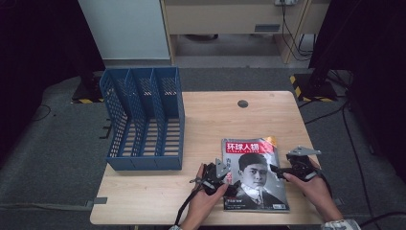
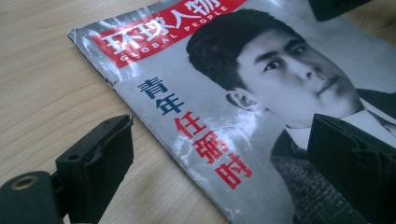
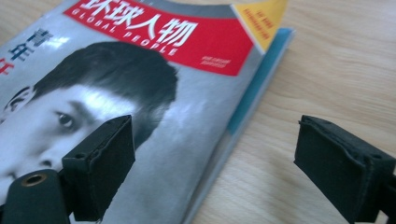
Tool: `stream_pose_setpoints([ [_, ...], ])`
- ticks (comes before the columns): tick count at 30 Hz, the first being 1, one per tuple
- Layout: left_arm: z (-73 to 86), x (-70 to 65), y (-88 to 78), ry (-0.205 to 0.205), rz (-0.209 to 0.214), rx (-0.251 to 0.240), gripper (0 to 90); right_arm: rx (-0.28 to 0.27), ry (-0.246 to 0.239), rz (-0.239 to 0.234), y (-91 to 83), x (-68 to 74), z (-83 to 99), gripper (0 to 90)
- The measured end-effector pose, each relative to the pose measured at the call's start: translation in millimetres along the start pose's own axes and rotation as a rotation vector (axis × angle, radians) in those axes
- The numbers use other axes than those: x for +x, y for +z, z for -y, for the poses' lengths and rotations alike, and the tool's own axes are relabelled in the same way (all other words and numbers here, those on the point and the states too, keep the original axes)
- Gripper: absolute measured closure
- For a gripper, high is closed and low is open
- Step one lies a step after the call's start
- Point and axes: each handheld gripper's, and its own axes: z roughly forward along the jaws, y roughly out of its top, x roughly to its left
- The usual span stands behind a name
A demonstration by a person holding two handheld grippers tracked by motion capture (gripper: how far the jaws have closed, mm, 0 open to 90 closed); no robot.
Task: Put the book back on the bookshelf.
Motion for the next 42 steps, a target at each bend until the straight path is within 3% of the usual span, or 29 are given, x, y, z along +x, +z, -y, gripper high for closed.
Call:
stream_pose_setpoints([
  [11, -1.5, -8.9, 0.9, 0.029, 0.04, -0.014, 13.2, 0.048, -0.022, -0.035, 11.3, 6.9, 3.1, 15.1],
  [15, -0.4, -12.4, 3.5, 0.043, 0.062, 0.003, 14.2, 0.04, -0.026, -0.043, 12.0, 8.6, 2.5, 18.2],
  [20, 5.5, -14.7, 12.2, 0.03, 0.082, 0.067, 14.4, 0.024, -0.034, -0.051, 9.7, 9.0, 1.0, 23.0],
  [26, 6.8, -20.9, 15.2, 0.07, 0.055, 0.068, 12.1, 0.002, -0.036, -0.046, 6.2, 9.9, -0.5, 28.6],
  [33, 6.6, -21.2, 15.9, 0.074, 0.059, 0.073, 10.9, -0.058, -0.005, -0.068, -1.9, 8.3, -3.1, 40.0],
  [34, 6.6, -21.6, 16.2, 0.075, 0.057, 0.076, 10.9, -0.09, 0.018, -0.09, -6.3, 8.2, -4.6, 45.6],
  [38, 6.5, -21.3, 16.5, 0.073, 0.06, 0.077, 10.8, -0.14, 0.047, -0.151, -11.9, 8.4, -5.9, 51.9],
  [41, 6.5, -21.5, 16.6, 0.074, 0.06, 0.078, 10.7, -0.175, 0.088, -0.228, -13.6, 10.5, -6.3, 53.4],
  [42, 6.5, -21.5, 16.6, 0.074, 0.06, 0.078, 10.7, -0.175, 0.088, -0.228, -13.6, 10.5, -6.3, 53.4],
])
